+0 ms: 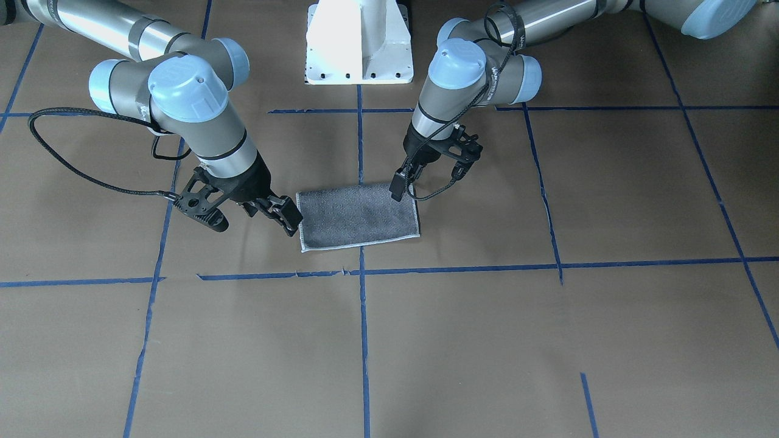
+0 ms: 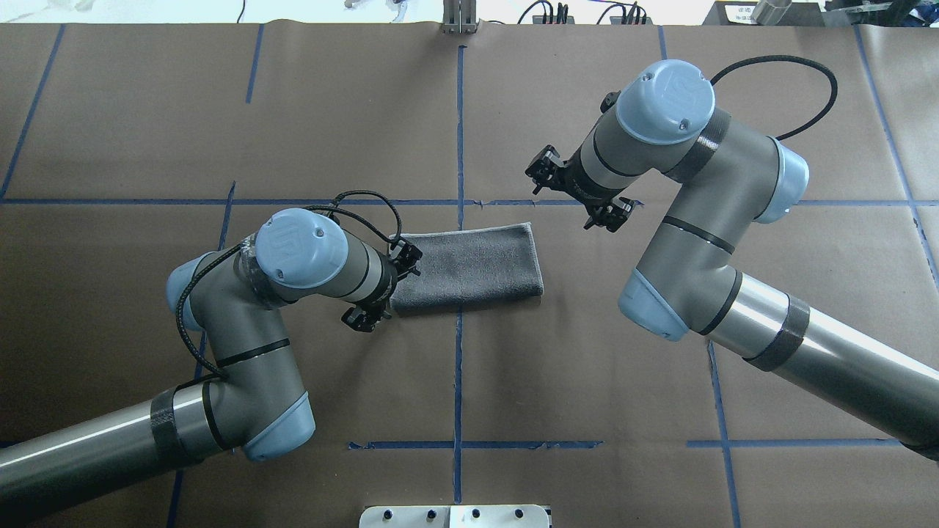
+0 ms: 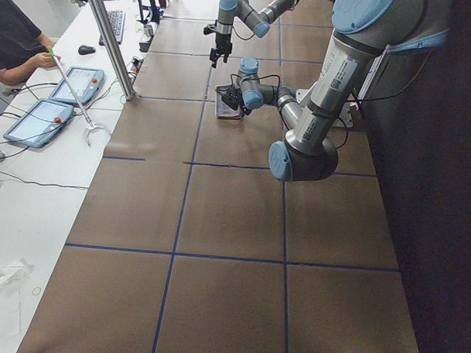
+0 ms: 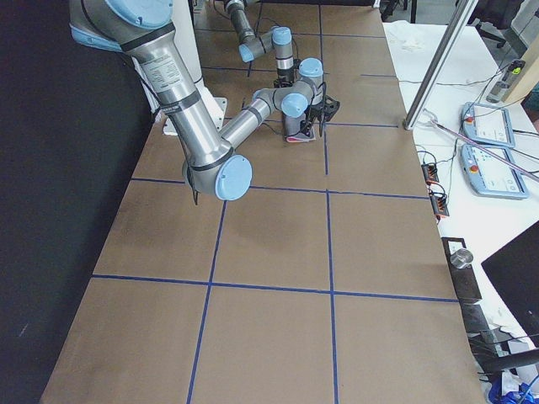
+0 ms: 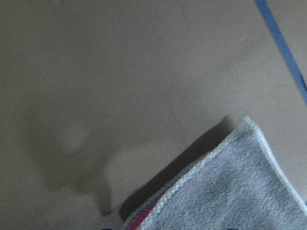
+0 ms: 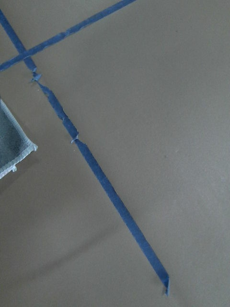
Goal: Fold towel twice with both arms
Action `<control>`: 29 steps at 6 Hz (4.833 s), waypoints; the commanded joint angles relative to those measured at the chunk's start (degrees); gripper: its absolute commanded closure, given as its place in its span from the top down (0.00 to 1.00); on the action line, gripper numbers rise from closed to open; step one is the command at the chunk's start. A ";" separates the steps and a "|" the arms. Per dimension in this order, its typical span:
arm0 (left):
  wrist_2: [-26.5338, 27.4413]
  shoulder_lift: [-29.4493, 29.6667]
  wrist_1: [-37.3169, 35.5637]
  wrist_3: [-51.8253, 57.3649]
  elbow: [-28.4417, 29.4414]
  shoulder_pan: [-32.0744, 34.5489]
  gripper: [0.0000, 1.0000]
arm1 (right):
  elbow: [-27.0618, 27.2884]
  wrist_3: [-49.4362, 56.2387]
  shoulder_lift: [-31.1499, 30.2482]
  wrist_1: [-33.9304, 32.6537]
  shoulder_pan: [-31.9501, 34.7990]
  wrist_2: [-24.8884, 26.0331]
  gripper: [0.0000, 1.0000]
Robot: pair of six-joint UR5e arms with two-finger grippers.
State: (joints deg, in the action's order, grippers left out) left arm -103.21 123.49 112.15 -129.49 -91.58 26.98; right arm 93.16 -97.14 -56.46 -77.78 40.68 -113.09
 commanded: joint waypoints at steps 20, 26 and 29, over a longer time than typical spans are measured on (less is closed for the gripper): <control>11.97 22.28 1.39 12.76 15.43 -4.81 0.08 | 8.88 2.65 -11.04 0.00 8.10 -5.21 1.00; 14.37 7.68 4.49 29.41 -5.39 -3.26 1.00 | 9.67 11.82 -13.13 -0.18 14.93 -13.61 1.00; -6.14 -6.54 2.11 54.76 -10.18 10.77 1.00 | 9.23 35.19 -19.28 -0.88 21.87 -15.31 1.00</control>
State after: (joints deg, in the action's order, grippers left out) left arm -102.14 122.10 114.45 -84.44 -100.58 33.02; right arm 102.50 -69.05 -73.43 -78.49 60.11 -127.62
